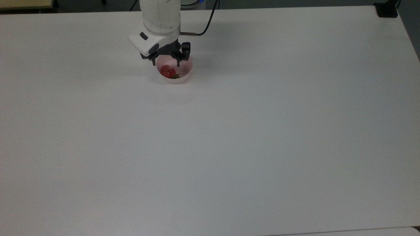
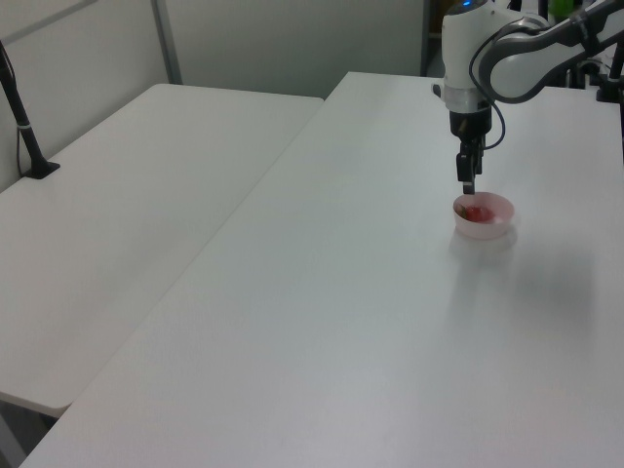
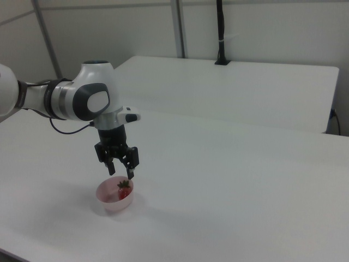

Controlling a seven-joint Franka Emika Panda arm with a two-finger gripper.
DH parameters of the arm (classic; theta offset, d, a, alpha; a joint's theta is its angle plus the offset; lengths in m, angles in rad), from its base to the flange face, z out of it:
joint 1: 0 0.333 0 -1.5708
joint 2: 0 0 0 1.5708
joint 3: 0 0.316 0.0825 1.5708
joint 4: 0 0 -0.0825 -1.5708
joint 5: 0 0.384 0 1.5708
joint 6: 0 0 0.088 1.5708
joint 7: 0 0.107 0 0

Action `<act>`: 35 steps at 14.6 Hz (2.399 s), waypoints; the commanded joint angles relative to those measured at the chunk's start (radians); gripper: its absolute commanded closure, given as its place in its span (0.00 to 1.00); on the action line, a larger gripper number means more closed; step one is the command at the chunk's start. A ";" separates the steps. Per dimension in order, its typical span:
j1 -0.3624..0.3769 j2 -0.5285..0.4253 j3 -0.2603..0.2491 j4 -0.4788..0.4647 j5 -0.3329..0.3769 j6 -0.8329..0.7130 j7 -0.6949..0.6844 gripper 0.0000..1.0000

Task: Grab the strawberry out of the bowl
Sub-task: 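Close the gripper on the red strawberry inside the bowl, then lift the strawberry out of the bowl and carry it beside the bowl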

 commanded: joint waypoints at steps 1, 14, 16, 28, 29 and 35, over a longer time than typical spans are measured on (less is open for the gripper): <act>0.041 0.021 -0.003 -0.026 -0.001 -0.016 -0.113 0.26; 0.053 0.088 -0.005 -0.046 -0.081 0.061 -0.254 0.55; 0.053 0.088 -0.003 -0.050 -0.081 0.060 -0.256 0.73; 0.038 -0.021 -0.019 0.121 0.023 -0.179 -0.282 0.81; 0.032 -0.017 -0.045 0.147 0.023 -0.180 -0.280 0.81; -0.121 0.133 -0.129 0.249 0.010 0.022 -0.284 0.81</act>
